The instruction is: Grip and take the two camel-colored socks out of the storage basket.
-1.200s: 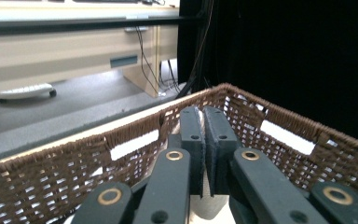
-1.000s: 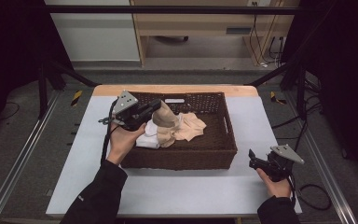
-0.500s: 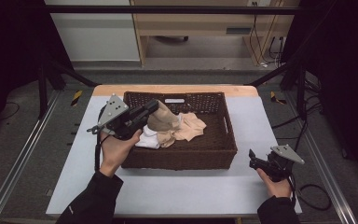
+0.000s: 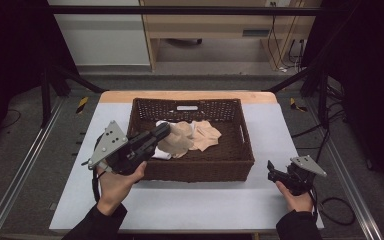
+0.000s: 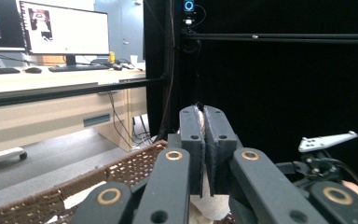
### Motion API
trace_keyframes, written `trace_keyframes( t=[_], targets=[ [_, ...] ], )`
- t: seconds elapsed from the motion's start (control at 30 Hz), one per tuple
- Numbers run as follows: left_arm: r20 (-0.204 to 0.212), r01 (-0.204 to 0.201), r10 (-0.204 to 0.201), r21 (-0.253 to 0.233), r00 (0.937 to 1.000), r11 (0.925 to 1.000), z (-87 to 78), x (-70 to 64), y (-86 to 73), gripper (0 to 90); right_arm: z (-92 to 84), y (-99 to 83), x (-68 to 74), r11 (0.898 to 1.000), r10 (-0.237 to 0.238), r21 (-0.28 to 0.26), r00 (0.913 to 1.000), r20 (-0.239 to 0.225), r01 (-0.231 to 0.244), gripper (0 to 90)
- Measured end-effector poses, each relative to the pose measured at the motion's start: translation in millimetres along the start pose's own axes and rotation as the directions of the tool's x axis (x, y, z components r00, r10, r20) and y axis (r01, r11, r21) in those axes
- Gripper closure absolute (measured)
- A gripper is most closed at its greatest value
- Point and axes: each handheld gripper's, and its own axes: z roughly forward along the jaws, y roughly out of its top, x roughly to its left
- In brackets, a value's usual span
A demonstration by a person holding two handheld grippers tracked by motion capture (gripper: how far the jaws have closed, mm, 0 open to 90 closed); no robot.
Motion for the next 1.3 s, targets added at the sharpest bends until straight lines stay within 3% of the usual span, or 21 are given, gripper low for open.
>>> trace_keyframes(
  t=[0.4, 0.57, 0.63, 0.7, 0.73, 0.87, 0.9, 0.93, 1.03, 1.1, 1.13, 1.17, 1.27, 1.3],
  targets=[
    [0.058, -0.028, 0.027, 0.013, 0.9979, 0.9995, -32.4, -23.9, -8.3, 86.5, -1.9, -0.3, -1.9, 1.000, 0.003, -0.005, 1.0000, 0.007, -0.003, 5.0],
    [0.072, -0.018, 0.014, 0.049, 0.9973, 0.9986, -42.8, -32.4, -24.1, 86.5, -3.9, -0.6, -3.2, 1.000, 0.009, -0.010, 0.9999, 0.007, -0.009, 5.0],
    [0.079, -0.003, -0.004, 0.089, 0.9968, 0.9960, -47.1, -34.4, -42.3, 86.5, -4.2, -0.8, -3.3, 1.000, 0.010, -0.009, 0.9999, 0.007, -0.010, 5.0],
    [0.078, 0.003, -0.011, 0.100, 0.9969, 0.9950, -48.0, -34.5, -47.5, 86.5, -4.2, -0.9, -3.2, 1.000, 0.010, -0.009, 0.9999, 0.007, -0.010, 5.0],
    [0.077, 0.018, -0.029, 0.147, 0.9966, 0.9890, -49.8, -33.8, -64.0, 86.5, -4.4, -0.9, -3.2, 1.000, 0.011, -0.009, 0.9999, 0.005, -0.011, 5.1],
    [0.057, 0.052, -0.066, 0.220, 0.9962, 0.9741, -48.6, -30.2, -90.8, 86.5, -3.7, -1.3, -3.2, 1.000, 0.002, -0.005, 1.0000, 0.004, -0.002, 5.1],
    [0.057, 0.052, -0.066, 0.220, 0.9962, 0.9741, -48.6, -30.2, -90.8, 86.5, -3.7, -1.3, -3.2, 1.000, 0.002, -0.005, 1.0000, 0.004, -0.002, 5.1],
    [0.044, 0.063, -0.077, 0.265, 0.9960, 0.9622, -45.5, -28.3, -105.6, 86.5, -3.5, -1.4, -2.5, 1.000, 0.003, -0.007, 1.0000, 0.004, -0.003, 5.1],
    [0.030, 0.080, -0.095, 0.330, 0.9950, 0.9406, -40.5, -25.9, -123.0, 86.5, -2.7, -1.9, -2.0, 1.000, -0.003, 0.002, 1.0000, -0.002, 0.003, 5.1],
    [0.012, 0.090, -0.102, 0.379, 0.9947, 0.9209, -35.8, -23.7, -137.8, 86.4, -2.8, -2.2, -1.1, 1.000, -0.004, 0.006, 1.0000, -0.007, 0.004, 5.1],
    [0.012, 0.090, -0.102, 0.379, 0.9947, 0.9209, -35.8, -23.7, -137.8, 86.4, -2.9, -2.4, -0.6, 1.000, -0.004, 0.006, 1.0000, -0.009, 0.004, 5.1],
    [-0.005, 0.096, -0.104, 0.417, 0.9946, 0.9037, -31.7, -21.0, -148.3, 86.4, -2.6, -2.6, -0.4, 1.000, -0.004, 0.009, 0.9999, -0.010, 0.004, 5.0],
    [-0.044, 0.100, -0.089, 0.468, 0.9950, 0.8783, -24.9, -17.8, -163.7, 86.3, -1.6, -3.3, -0.6, 1.000, -0.014, 0.015, 0.9998, -0.014, 0.014, 4.9],
    [-0.044, 0.100, -0.089, 0.468, 0.9950, 0.8783, -24.9, -17.8, -163.7, 86.3, -1.4, -3.3, -0.2, 1.000, -0.010, 0.018, 0.9998, -0.014, 0.011, 4.9]
  ],
)
